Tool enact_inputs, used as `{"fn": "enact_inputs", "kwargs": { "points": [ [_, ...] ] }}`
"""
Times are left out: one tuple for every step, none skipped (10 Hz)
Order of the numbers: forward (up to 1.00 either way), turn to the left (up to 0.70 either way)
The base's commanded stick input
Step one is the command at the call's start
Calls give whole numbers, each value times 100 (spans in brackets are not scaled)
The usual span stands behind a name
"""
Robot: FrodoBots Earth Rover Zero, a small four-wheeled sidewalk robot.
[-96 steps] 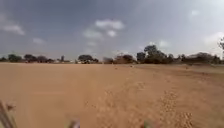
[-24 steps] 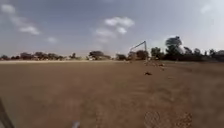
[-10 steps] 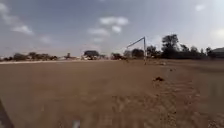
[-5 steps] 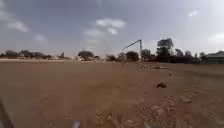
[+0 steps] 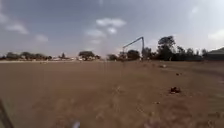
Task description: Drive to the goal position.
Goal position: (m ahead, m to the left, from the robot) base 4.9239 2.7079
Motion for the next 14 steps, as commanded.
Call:
{"fn": "enact_inputs", "kwargs": {
  "points": [
    [100,0],
    [100,0],
    [100,0],
    [100,0],
    [100,0],
    [100,0],
    [100,0],
    [100,0],
    [100,0],
    [100,0],
    [100,0],
    [100,0],
    [100,0],
    [100,0]
  ]
}}
